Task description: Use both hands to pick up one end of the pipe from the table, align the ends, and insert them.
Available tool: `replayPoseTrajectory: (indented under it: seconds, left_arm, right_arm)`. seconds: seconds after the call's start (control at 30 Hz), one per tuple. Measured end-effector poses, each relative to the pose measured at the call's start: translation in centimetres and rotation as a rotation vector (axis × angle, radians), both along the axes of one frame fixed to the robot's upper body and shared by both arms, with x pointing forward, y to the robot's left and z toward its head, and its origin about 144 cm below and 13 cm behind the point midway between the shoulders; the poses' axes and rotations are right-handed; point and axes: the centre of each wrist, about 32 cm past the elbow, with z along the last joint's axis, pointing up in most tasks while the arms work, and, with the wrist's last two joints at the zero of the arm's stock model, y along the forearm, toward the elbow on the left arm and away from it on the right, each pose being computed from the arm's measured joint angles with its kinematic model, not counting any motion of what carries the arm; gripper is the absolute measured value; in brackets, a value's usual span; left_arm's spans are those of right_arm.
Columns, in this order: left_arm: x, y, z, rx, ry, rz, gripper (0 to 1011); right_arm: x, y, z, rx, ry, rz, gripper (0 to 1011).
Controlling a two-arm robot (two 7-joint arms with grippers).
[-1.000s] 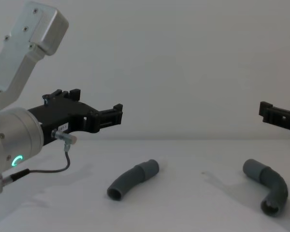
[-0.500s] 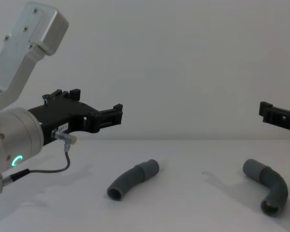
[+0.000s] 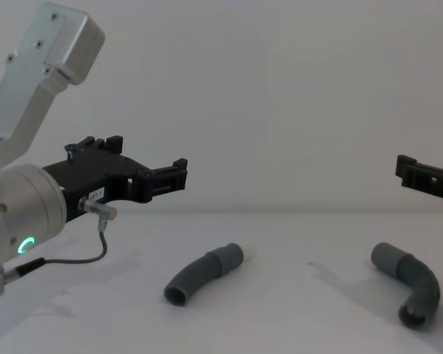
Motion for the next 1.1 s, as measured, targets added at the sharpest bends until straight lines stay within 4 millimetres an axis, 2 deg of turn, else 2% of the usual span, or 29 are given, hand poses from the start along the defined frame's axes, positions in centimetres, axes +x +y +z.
replayPoseTrajectory:
  seconds: [1.1]
  left_arm:
    - [0.0,0.0,0.0,0.0,0.0,0.0,1002]
  right_arm:
    - [0.0,0.01,0.0,0.0,0.0,0.0,1002]
